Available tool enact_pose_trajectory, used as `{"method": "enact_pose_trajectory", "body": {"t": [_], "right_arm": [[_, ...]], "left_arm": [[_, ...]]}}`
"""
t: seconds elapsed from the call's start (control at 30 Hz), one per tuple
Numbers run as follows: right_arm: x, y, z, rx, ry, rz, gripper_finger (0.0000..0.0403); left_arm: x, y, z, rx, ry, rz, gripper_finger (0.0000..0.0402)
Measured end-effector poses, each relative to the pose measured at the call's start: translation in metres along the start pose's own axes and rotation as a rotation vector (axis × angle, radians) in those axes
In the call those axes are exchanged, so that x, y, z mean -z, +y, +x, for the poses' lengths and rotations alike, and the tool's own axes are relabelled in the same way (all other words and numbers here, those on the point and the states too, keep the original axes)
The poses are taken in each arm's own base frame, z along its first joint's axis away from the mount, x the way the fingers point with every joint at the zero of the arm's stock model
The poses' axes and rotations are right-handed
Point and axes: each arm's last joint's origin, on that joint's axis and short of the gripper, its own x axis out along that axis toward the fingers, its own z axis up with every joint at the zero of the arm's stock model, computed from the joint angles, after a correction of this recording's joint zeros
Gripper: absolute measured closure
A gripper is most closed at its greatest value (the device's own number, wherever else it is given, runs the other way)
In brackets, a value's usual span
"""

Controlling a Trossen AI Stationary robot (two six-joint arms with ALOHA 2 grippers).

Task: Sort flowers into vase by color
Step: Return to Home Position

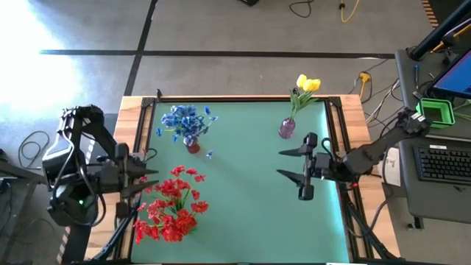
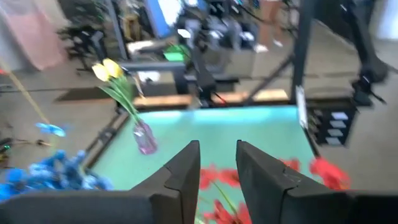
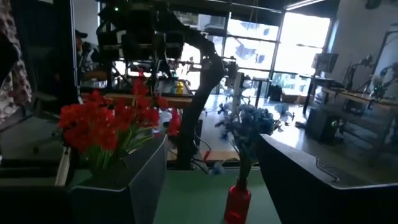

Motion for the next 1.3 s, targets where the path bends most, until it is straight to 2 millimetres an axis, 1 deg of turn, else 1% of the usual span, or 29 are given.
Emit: {"method": "enact_pose_trajectory", "body": {"t": [0.13,0.4,0.53,0.63,0.77,0.83,0.93,1.0,1.07,1.13,1.2,1.3], "right_arm": [[0.003,-0.001,-0.003,-0.023,0.041,0.012,0.0165],[0.016,0.005,0.0,-0.051,0.111,0.031,0.0168],[0.02,0.003,-0.002,-0.051,0.153,0.057,0.0168],[0.021,0.0,-0.007,-0.101,0.197,0.051,0.0167],[0.018,-0.004,-0.014,-0.164,0.196,0.067,0.017],[0.015,-0.007,-0.018,-0.19,0.183,0.072,0.017],[0.013,-0.01,-0.023,-0.211,0.182,0.073,0.017],[0.013,-0.012,-0.025,-0.212,0.186,0.07,0.017],[0.014,-0.013,-0.026,-0.212,0.187,0.062,0.017],[0.014,-0.014,-0.027,-0.213,0.184,0.052,0.017],[0.015,-0.013,-0.027,-0.214,0.186,0.043,0.017],[0.015,-0.013,-0.027,-0.214,0.182,0.044,0.0171]], "left_arm": [[0.004,-0.003,0.0,0.057,0.053,0.002,0.033],[0.006,0.0,-0.002,0.152,0.152,-0.061,0.0382],[-0.008,0.004,-0.009,0.308,0.257,-0.124,0.0399],[-0.018,0.007,-0.013,0.368,0.267,-0.134,0.04],[-0.025,0.01,-0.019,0.422,0.261,-0.102,0.04],[-0.024,0.009,-0.022,0.51,0.333,-0.126,0.04],[-0.014,-0.002,-0.027,0.664,0.539,-0.2,0.0401],[-0.005,-0.013,-0.032,0.684,0.643,-0.264,0.0401],[0.001,-0.02,-0.038,0.671,0.701,-0.326,0.0401],[0.003,-0.026,-0.044,0.645,0.673,-0.373,0.0401],[0.002,-0.034,-0.053,0.655,0.593,-0.4,0.0401],[0.004,-0.045,-0.067,0.667,0.499,-0.387,0.0401]]}}
